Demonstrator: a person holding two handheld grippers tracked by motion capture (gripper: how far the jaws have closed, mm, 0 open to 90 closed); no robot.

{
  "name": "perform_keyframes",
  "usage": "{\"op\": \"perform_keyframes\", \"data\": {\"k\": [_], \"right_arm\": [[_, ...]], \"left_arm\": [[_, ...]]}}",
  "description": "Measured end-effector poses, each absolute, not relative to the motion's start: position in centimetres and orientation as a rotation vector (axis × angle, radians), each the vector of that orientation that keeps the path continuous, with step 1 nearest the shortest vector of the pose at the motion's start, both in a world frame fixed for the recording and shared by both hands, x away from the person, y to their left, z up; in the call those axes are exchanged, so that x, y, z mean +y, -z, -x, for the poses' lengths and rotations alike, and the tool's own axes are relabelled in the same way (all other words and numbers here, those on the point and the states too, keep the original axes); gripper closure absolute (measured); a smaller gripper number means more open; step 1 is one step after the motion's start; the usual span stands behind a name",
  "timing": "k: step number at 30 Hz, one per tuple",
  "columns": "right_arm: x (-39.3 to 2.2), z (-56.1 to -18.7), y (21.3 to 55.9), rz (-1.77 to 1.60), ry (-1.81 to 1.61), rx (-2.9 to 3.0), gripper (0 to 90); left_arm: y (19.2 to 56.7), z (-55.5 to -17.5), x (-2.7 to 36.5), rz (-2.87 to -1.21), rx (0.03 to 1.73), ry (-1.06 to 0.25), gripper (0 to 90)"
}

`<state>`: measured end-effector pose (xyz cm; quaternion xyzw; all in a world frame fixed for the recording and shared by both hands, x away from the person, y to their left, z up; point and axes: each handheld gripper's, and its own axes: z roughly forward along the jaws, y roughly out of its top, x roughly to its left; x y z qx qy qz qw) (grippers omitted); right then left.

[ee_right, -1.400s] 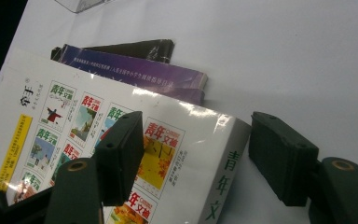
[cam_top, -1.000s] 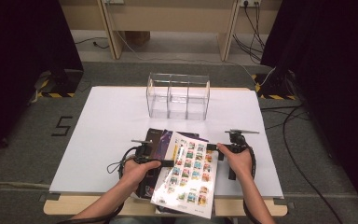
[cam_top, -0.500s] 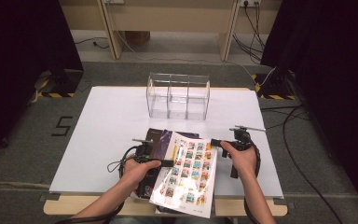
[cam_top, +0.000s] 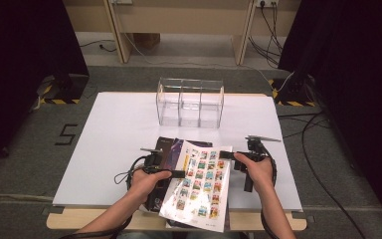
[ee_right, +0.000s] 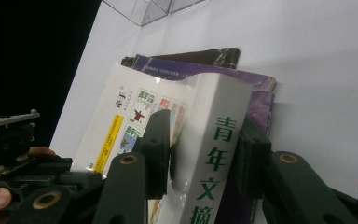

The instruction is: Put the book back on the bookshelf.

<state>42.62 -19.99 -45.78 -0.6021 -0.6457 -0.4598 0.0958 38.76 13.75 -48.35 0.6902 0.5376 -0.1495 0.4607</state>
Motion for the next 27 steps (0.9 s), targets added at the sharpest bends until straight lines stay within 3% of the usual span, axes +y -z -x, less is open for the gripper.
{"op": "perform_keyframes", "data": {"k": [8, 11, 14, 19, 27], "right_arm": [[-19.2, -42.2, 45.7, 1.732, 1.268, -2.021, 57.6], [-19.4, -42.3, 45.8, 1.734, 1.315, -1.964, 65.5], [-19.3, -42.2, 45.6, 1.724, 1.350, -1.952, 67.2], [-18.9, -41.7, 43.9, 1.678, 1.481, -1.903, 71.5], [-18.6, -40.5, 39.2, 1.697, 1.626, -2.033, 73.5]], "left_arm": [[48.4, -38.7, 13.7, -1.693, 1.324, 0.366, 78.5], [48.4, -38.7, 13.9, -1.691, 1.323, 0.362, 78.2], [48.3, -38.7, 14.0, -1.687, 1.321, 0.367, 77.0], [47.3, -38.3, 15.1, -1.691, 1.291, 0.281, 61.3], [45.3, -36.2, 20.3, -1.607, 1.268, 0.129, 56.1]]}}
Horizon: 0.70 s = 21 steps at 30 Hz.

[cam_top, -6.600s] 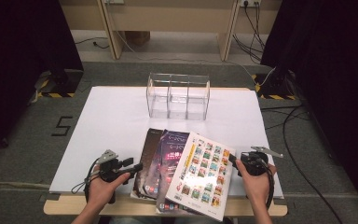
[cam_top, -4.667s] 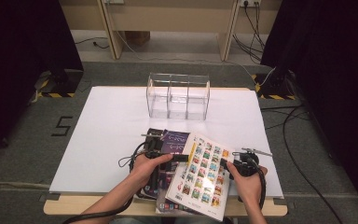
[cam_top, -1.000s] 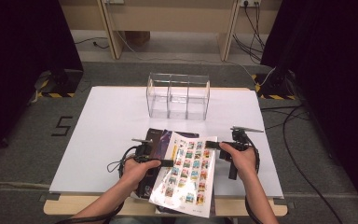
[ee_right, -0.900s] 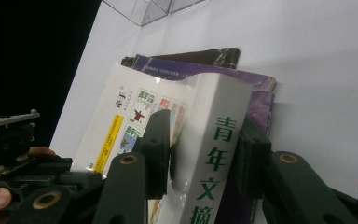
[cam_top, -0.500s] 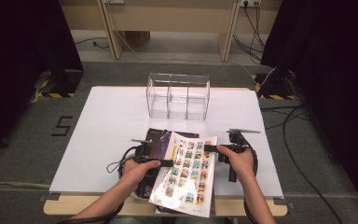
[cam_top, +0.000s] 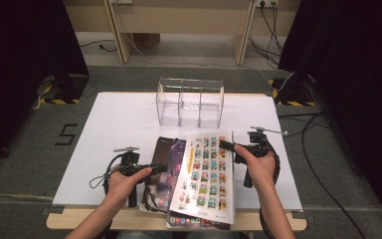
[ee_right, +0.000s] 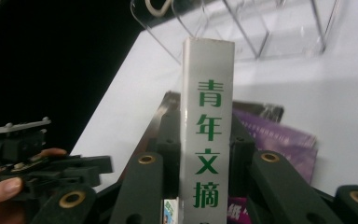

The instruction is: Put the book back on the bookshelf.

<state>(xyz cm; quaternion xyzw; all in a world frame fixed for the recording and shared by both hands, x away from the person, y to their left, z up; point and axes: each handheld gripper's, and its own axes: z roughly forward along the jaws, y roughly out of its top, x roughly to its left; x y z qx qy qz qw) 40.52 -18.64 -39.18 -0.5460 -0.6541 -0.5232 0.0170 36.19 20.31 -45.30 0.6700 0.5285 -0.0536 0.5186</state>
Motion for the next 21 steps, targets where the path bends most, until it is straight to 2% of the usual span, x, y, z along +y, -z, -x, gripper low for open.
{"op": "perform_keyframes", "data": {"k": [8, 21], "right_arm": [[-17.4, -39.2, 35.1, 1.729, 1.759, -2.232, 73.7], [-16.5, -39.9, 30.5, 1.869, 1.953, -2.341, 73.8]], "left_arm": [[46.7, -33.0, 24.2, -1.567, 1.285, 0.063, 56.6], [48.6, -31.3, 26.4, -1.482, 1.320, 0.005, 57.5]]}}
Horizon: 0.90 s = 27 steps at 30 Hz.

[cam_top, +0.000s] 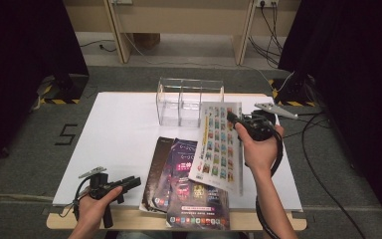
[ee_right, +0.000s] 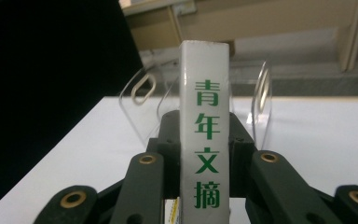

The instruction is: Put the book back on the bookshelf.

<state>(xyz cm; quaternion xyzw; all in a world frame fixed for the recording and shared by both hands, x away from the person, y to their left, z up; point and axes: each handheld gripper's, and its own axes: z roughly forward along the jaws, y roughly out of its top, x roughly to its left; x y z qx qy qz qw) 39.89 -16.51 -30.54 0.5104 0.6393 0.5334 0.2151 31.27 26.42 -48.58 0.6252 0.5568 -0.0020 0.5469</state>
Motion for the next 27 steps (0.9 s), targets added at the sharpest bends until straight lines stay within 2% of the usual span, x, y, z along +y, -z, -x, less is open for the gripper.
{"op": "perform_keyframes", "data": {"k": [5, 27], "right_arm": [[-15.4, -40.8, 28.5, -1.344, -1.456, 1.668, 73.8], [-14.9, -45.0, 26.1, -1.368, -1.493, 1.551, 73.8]], "left_arm": [[48.6, -31.1, 26.4, -1.498, 1.299, -0.059, 57.5], [49.4, -31.2, 27.1, -1.482, 1.318, -0.078, 57.5]]}}
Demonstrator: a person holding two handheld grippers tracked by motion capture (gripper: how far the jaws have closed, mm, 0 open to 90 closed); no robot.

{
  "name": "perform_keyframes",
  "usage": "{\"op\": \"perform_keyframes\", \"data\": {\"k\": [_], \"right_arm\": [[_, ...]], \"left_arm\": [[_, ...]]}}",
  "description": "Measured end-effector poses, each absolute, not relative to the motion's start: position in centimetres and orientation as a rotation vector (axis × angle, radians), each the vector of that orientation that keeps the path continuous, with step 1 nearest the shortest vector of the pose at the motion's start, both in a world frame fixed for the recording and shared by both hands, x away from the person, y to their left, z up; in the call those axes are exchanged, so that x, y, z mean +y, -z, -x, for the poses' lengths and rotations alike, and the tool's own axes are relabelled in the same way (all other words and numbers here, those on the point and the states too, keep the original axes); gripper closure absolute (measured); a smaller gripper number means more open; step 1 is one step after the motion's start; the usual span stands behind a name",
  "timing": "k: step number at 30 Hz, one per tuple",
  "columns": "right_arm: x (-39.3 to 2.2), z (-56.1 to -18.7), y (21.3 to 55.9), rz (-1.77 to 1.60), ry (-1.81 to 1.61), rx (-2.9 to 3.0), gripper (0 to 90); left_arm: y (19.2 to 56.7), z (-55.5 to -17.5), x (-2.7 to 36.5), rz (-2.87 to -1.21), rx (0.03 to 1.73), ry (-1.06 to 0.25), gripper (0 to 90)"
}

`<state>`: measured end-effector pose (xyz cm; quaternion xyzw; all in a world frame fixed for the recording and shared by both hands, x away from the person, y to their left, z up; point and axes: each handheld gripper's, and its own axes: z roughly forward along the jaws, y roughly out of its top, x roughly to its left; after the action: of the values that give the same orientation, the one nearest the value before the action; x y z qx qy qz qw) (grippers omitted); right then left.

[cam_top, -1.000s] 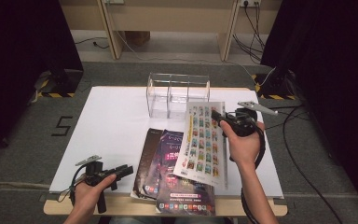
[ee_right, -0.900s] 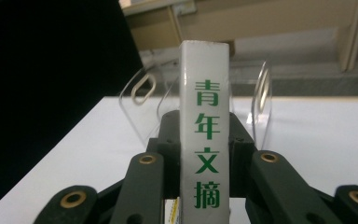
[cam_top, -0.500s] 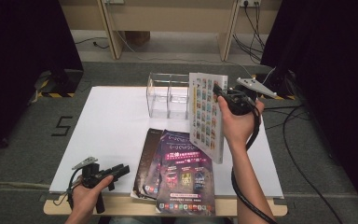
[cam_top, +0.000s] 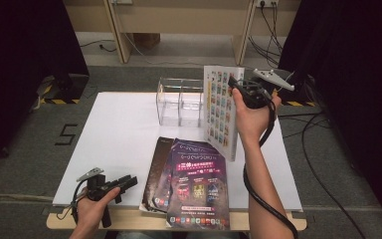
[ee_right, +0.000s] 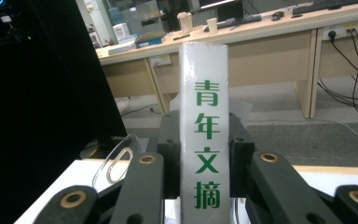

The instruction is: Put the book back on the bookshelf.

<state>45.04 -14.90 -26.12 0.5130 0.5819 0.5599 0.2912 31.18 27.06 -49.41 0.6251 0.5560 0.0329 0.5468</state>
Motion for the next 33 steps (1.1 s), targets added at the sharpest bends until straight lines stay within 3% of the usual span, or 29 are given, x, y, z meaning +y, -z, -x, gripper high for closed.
{"op": "perform_keyframes", "data": {"k": [20, 33], "right_arm": [[-14.0, -47.5, 25.4, -1.379, -1.489, 1.528, 73.7], [-13.6, -48.9, 25.4, -1.393, -1.476, 1.499, 73.7]], "left_arm": [[49.3, -31.1, 27.2, -1.501, 1.313, -0.137, 56.6], [48.9, -31.0, 27.3, -1.585, 1.327, -0.317, 54.1]]}}
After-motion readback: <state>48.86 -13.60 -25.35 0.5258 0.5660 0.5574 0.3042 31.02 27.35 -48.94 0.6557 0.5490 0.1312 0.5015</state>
